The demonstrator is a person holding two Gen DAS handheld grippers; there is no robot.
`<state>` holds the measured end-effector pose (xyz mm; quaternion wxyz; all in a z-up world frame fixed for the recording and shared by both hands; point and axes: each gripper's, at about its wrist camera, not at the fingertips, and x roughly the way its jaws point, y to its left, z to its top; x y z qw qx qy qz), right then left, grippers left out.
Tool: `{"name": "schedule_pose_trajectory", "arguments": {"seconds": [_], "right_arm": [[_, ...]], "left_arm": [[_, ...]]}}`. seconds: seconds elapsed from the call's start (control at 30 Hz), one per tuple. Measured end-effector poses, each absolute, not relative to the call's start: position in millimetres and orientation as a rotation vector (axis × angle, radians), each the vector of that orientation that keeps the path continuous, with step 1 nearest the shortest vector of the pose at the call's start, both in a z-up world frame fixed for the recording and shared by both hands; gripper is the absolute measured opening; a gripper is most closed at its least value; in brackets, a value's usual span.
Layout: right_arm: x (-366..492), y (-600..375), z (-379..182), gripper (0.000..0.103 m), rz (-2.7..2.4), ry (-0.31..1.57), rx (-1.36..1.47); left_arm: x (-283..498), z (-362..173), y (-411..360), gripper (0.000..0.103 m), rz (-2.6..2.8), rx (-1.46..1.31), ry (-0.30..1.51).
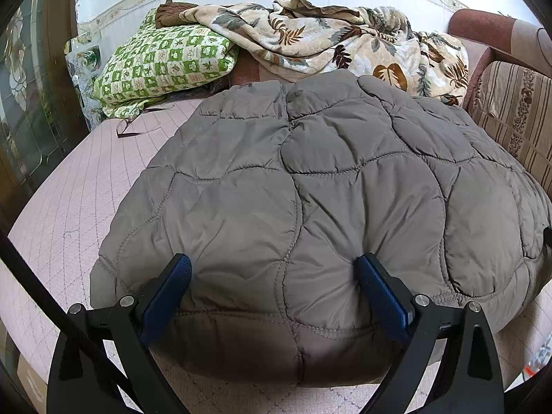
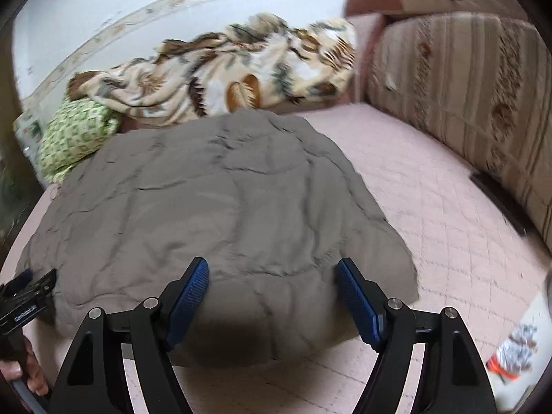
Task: Fold large clothes
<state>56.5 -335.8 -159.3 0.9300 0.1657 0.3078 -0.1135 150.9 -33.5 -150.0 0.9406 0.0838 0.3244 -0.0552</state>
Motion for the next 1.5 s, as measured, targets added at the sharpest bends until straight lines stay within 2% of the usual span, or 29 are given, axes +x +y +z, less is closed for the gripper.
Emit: {"name": "schedule_pose_trajectory", "arguments": {"seconds": [0.27, 0.53, 0.77, 0.87, 1.13, 1.4, 1.5], "right_arm": [[70, -335, -172, 0.083, -0.239, 0.695, 0.330], [55, -271, -150, 0.082, -0.122, 0.505, 0.147], [73, -218, -167, 0.083, -0.027, 0.594, 0.062], [86, -218, -178, 0.085, -0.031, 0.647, 0.088], [84, -219, -177, 0.087, -0.020, 0.648, 0.077], [44, -234, -145, 0.087, -0.033, 0.509, 0.094], [39, -255, -148, 0.087, -0.078, 0.526, 0.160]], "left_arm": [[151, -150, -33, 0.097, -0.112, 0.168, 0.659], [131, -131, -31, 0.097, -0.104, 0.132, 0.585], [130, -143, -37, 0.097, -0.084, 0.177, 0.628], [134, -148, -39, 0.097, -0.078, 0.191, 0.635], [130, -148, -39, 0.097, -0.069, 0.183, 0.622], [109, -138, -43, 0.097, -0.078, 0.172, 0.594], [108, -142, -42, 0.097, -0.076, 0.168, 0.620]]}}
